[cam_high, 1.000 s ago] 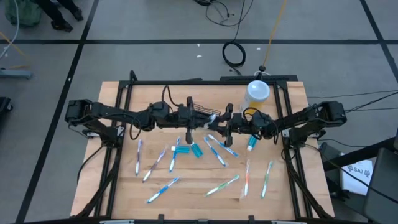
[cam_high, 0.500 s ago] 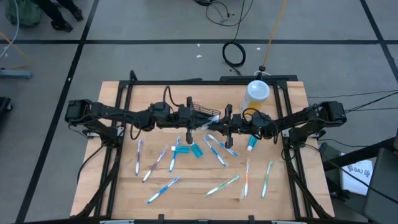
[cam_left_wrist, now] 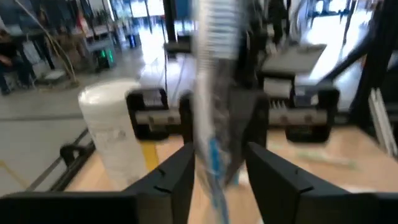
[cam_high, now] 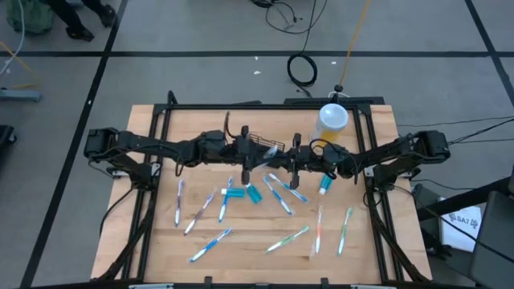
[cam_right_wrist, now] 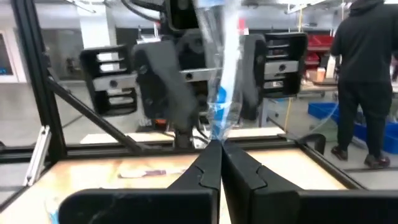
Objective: Pick & Place toothbrushing station
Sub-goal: Put the blue toothbrush into the black wire organizer
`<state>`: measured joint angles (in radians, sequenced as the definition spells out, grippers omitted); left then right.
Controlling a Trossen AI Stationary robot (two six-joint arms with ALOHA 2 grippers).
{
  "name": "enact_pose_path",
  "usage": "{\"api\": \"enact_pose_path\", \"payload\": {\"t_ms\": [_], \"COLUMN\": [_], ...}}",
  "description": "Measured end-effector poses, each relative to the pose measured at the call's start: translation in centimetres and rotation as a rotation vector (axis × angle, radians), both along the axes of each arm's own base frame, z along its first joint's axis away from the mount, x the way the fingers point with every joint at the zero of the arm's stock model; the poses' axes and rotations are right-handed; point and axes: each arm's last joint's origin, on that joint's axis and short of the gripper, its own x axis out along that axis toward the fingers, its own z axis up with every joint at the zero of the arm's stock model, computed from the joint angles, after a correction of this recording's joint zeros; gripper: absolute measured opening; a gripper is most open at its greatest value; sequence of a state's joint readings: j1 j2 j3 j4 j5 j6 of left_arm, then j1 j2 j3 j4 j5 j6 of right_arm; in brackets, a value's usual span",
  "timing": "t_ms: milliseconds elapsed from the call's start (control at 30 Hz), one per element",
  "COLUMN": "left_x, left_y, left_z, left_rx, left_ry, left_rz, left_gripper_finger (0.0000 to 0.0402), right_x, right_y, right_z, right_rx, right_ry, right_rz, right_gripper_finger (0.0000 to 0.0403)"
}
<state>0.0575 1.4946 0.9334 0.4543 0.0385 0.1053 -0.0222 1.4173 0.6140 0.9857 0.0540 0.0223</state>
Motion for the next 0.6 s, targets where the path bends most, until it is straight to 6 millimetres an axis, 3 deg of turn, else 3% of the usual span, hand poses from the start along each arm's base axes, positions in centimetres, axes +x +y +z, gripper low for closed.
{"api": "enact_pose_path", "payload": {"t_ms": [233,400,600], "left_x": [0.4,0.9,1.0], "left_y": [0.6,0.7,0.5], "left_z": [2.4,4.1,4.4], "left_rx": [0.052,0.044,-0.028], "left_ry": [0.196,0.188,0.162], "left_rz": [0.152,0.133,0.069], "left_gripper_finger": [0.0195,0.0204,0.0198], "right_x": [-1.1,-1.4,-1.3], "right_y": [-0.3,-0.3,-0.3], "right_z": [0.4,0.6,0.5], "right_rx": [0.022,0.023,0.023], "right_ry": [0.113,0.123,0.129], "right_rz": [-0.013,-0.012,-0.011], "right_gripper_finger": [0.0001,0.0001,0.0001]}}
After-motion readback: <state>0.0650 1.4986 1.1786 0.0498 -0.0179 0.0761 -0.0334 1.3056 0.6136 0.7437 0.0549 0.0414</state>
